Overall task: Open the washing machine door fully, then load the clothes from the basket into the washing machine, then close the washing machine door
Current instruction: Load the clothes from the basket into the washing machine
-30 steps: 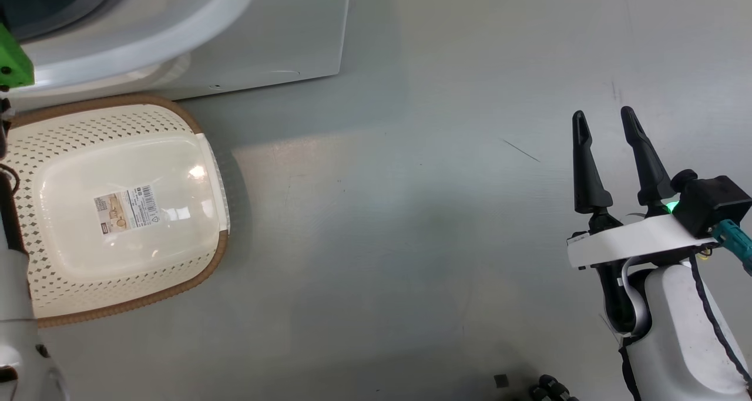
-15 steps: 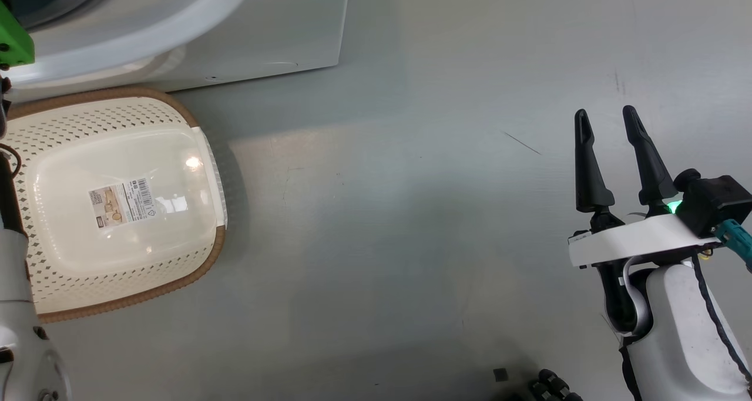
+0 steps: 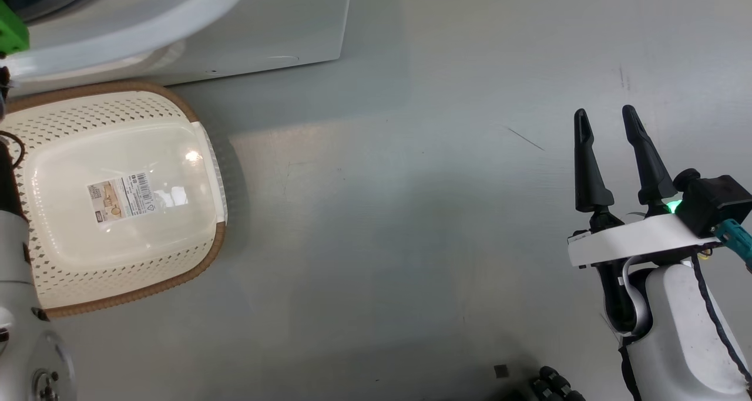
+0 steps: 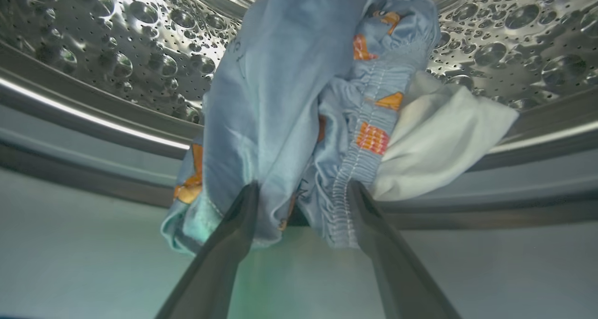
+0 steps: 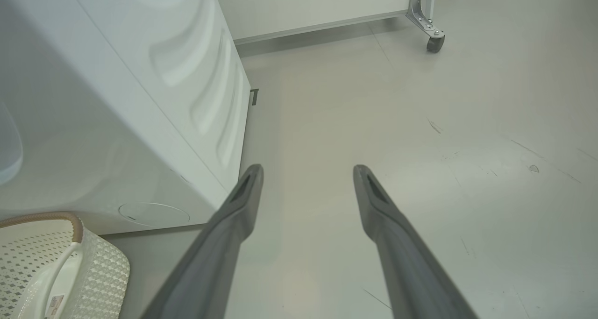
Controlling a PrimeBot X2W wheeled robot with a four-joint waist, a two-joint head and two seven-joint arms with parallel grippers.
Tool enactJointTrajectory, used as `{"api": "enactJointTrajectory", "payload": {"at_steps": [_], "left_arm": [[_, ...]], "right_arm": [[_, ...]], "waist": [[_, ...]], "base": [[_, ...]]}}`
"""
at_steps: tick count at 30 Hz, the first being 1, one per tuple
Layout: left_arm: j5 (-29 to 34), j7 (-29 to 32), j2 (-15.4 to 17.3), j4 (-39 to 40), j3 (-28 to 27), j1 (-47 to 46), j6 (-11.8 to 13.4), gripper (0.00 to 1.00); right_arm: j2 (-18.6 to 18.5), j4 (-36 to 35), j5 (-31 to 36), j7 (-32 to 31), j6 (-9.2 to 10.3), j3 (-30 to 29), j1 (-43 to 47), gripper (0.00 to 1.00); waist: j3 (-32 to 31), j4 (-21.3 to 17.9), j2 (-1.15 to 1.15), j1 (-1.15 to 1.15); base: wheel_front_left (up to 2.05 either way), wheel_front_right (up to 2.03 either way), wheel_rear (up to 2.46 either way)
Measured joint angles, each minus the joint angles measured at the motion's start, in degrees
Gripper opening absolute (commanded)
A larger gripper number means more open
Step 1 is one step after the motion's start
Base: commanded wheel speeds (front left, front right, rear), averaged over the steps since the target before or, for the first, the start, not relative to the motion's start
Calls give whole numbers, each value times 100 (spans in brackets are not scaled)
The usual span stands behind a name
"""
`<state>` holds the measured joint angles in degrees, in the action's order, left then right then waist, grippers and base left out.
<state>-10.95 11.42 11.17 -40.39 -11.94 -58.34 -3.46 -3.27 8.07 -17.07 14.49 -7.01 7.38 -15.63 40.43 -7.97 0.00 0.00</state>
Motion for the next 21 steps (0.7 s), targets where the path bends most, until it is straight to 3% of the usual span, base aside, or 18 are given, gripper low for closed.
{"api": "enactJointTrajectory", "payload": {"at_steps": [7, 8, 9, 10, 11, 12, 21], "left_arm": [[-47, 226, -10, -187, 37, -219, 54, 98], [-43, 250, 1, -199, 60, -240, 55, 82], [-37, 297, 18, -224, 85, -265, 56, 49], [-9, 325, 37, -250, 102, -299, 56, 34], [12, 352, 52, -277, 116, -328, 56, 9], [59, 367, 63, -307, 149, -352, 56, 0], [197, 326, 33, -349, 344, -456, 55, 0]], "right_arm": [[1, 0, -5, 0, 0, 3, 0, 100], [2, -1, -5, 0, 0, 5, 0, 100], [2, -1, -5, 0, 0, 8, 0, 100], [2, 0, -5, 0, 0, 8, 0, 100], [2, 0, -5, 0, 0, 9, 0, 100], [2, 0, -5, 0, 0, 10, 0, 100], [5, 3, -14, 0, 0, 2, -3, 100]], "waist": [[40, -3, 0, 0], [44, -4, 0, 0], [48, -4, 0, 0], [51, -5, 0, 0], [54, -5, 0, 0], [57, -6, 0, 0], [66, 6, 0, 0]], "base": [[0, 0, 0], [0, 0, 0], [0, 0, 0], [0, 0, 0], [0, 0, 0], [0, 0, 0], [0, 0, 0]]}}
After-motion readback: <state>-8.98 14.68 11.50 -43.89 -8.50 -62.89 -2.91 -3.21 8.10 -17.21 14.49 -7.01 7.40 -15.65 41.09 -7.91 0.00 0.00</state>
